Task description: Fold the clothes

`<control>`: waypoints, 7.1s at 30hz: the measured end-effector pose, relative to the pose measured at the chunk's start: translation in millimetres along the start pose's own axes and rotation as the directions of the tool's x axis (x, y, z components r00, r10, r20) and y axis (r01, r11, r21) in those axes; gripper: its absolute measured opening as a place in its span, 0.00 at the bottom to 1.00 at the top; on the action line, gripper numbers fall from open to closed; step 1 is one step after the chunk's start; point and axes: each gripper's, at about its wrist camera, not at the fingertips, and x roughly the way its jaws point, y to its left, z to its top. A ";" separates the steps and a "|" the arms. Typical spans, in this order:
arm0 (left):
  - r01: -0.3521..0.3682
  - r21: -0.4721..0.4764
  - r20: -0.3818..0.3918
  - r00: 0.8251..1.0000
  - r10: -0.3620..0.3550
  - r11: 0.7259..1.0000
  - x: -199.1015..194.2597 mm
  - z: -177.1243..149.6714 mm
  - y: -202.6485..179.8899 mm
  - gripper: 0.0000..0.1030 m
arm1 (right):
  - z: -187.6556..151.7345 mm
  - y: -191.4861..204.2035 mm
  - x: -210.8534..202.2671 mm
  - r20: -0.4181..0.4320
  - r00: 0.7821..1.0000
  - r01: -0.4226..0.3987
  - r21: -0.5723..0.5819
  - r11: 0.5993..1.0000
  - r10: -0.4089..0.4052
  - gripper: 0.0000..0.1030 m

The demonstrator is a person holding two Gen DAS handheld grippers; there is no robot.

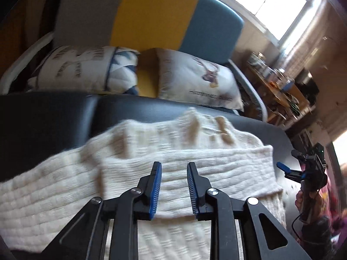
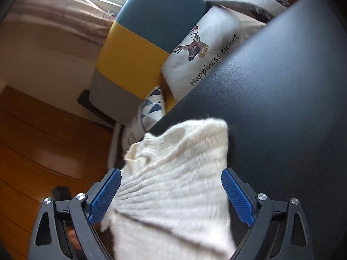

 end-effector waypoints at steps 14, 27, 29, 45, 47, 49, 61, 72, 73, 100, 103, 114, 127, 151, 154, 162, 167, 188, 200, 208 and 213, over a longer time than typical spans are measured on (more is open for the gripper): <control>-0.075 0.109 -0.185 0.978 0.094 0.991 97.7 -23.6 -71.6 0.27 | -34.4 -12.8 11.7 -0.148 0.989 0.001 0.014 1.000 0.001 0.89; 0.184 -0.421 0.060 0.983 -0.176 0.888 -27.5 -104.2 44.3 0.45 | -128.7 80.4 43.7 -0.228 0.965 0.064 -0.281 0.958 -0.132 0.89; 0.166 -0.508 0.103 0.986 -0.132 0.845 -62.2 -129.7 88.5 0.45 | -144.9 85.1 61.4 -0.251 0.955 0.080 -0.293 0.953 -0.157 0.89; 0.118 -0.942 0.242 0.887 0.393 0.314 -270.0 -276.9 391.3 0.47 | -170.6 107.0 102.1 -0.172 0.922 0.271 -0.358 0.893 -0.348 0.94; 0.136 -0.953 0.238 0.890 0.389 0.272 -263.6 -277.0 401.6 0.48 | -172.2 109.2 104.4 -0.168 0.916 0.284 -0.372 0.884 -0.365 0.94; 0.154 -0.953 0.248 0.892 0.378 0.261 -256.6 -273.3 407.6 0.50 | -172.6 109.3 105.3 -0.166 0.914 0.290 -0.373 0.881 -0.371 0.94; 0.033 -0.980 0.116 0.894 0.432 0.195 -242.4 -252.6 413.5 0.06 | -175.1 106.3 101.1 -0.153 0.932 0.250 -0.381 0.890 -0.328 0.96; 0.134 -0.833 0.344 0.885 0.313 0.536 -244.3 -147.1 297.2 0.06 | -158.9 91.1 88.7 -0.172 0.957 0.197 -0.199 0.960 -0.232 0.90; 0.157 -0.802 0.372 0.886 0.276 0.577 -240.1 -132.0 276.8 0.06 | -159.8 92.7 88.0 -0.162 0.957 0.205 -0.211 0.956 -0.241 0.87; 0.171 -0.328 -0.145 0.963 -0.229 0.929 68.9 -19.7 -50.8 0.06 | -113.5 108.6 121.1 -0.073 0.952 0.239 -0.427 0.872 -0.297 0.40; 0.219 -0.390 -0.132 0.948 -0.290 0.894 72.7 -23.6 -41.8 0.09 | -112.6 106.2 119.5 -0.072 0.962 0.214 -0.401 0.891 -0.264 0.40; 0.457 -0.556 0.172 0.881 -0.441 0.695 -41.9 -68.5 21.5 0.39 | -103.4 80.7 136.1 -0.086 0.989 0.114 -0.074 0.991 -0.120 0.33; 0.568 -0.724 0.446 0.818 -0.364 0.391 -88.5 -187.8 106.2 0.46 | -104.4 140.1 170.9 -0.082 0.960 0.238 -0.275 0.932 -0.269 0.06; 0.480 -0.822 0.478 0.874 -0.087 0.305 -52.1 -154.8 130.5 0.63 | -18.7 219.6 67.4 0.172 0.941 0.339 -0.472 0.813 -0.292 0.06; 0.462 -0.825 0.463 0.883 -0.079 0.324 -49.8 -150.4 129.5 0.63 | -25.6 164.1 67.9 0.128 0.929 0.368 -0.391 0.844 -0.346 0.06; 0.359 -0.775 0.404 0.914 -0.029 0.521 -58.4 -125.0 112.2 0.10 | -46.0 82.9 50.7 0.105 0.931 0.365 -0.278 0.888 -0.349 0.06; 0.218 -0.766 0.252 0.967 -0.029 0.605 -31.7 -124.1 111.0 0.10 | -70.1 29.6 46.8 0.067 0.923 0.384 -0.179 0.906 -0.379 0.06; 0.154 -0.727 0.313 0.942 0.123 0.669 -60.9 -143.2 113.6 0.08 | -42.5 102.7 60.6 0.209 0.899 0.438 -0.412 0.799 -0.385 0.10; 0.261 -0.712 0.302 0.952 -0.051 0.652 -70.0 -152.7 144.0 0.27 | -55.9 52.1 46.9 0.230 0.789 0.614 -0.296 0.732 -0.569 0.15; 0.196 -0.670 0.273 0.962 -0.008 0.716 -70.4 -103.3 173.4 0.53 | -58.4 87.4 51.3 0.191 0.877 0.479 -0.422 0.770 -0.441 0.26; 0.121 -0.594 0.157 0.987 -0.033 0.795 -23.3 -46.4 170.4 0.60 | -71.0 103.2 86.7 0.152 0.861 0.478 -0.569 0.669 -0.486 0.26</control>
